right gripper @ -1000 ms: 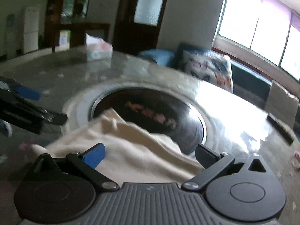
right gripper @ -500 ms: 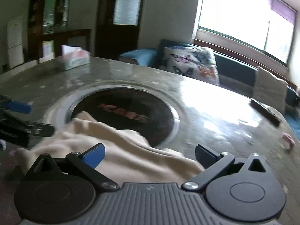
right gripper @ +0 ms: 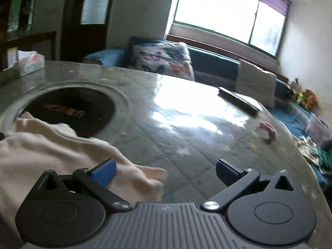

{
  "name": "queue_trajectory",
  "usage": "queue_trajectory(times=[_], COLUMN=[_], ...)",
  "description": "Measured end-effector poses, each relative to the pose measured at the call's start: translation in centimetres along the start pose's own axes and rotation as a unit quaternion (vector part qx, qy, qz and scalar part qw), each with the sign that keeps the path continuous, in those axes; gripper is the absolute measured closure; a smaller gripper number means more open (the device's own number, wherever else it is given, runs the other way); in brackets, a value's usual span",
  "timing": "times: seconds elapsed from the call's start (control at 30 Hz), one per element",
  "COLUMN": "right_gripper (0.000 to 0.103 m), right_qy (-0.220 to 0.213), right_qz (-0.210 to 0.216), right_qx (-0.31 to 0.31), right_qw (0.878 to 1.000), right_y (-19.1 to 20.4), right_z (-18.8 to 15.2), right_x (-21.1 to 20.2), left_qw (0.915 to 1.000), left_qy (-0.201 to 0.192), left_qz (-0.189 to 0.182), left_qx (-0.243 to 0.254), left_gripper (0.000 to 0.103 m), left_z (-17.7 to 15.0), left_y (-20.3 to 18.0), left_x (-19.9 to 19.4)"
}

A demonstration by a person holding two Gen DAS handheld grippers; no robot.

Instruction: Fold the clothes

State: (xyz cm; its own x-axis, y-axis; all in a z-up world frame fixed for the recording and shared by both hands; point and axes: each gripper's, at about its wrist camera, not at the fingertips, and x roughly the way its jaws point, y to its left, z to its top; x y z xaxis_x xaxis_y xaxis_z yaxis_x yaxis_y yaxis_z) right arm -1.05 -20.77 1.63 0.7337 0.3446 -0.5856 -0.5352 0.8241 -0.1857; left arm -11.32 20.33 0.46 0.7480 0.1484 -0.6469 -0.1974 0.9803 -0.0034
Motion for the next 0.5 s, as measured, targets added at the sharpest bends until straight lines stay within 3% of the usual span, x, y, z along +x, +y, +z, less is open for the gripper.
queue_trajectory(times=[0.17,0.3,0.5], right_gripper=[0.000,0.000,0.000], right_qy=[0.003,-0.016,-0.009], right_qz=[0.000,-0.006,0.005], right_qx=[0.000,0.001,-0.025], right_qw=[1.000,1.000,1.000], right_y=[-0.6,-1.3,-1.4], right_z=[-0.6,-0.6,-2.2], right_x=[0.5,-1.1,-3.9], left_qw=[1.0000,1.0000,1.0000], left_qy=[0.001,0.001,0.001], left_qz=[0.002,0.003,0.003], left_qx=[0.001,0.001,0.000], left_gripper=[0.000,0.000,0.000], left_z=[-0.1,-0.1,-0.1], left_y=[-0.1,-0.2,-0.2], left_x=[0.0,-0.1,0.0])
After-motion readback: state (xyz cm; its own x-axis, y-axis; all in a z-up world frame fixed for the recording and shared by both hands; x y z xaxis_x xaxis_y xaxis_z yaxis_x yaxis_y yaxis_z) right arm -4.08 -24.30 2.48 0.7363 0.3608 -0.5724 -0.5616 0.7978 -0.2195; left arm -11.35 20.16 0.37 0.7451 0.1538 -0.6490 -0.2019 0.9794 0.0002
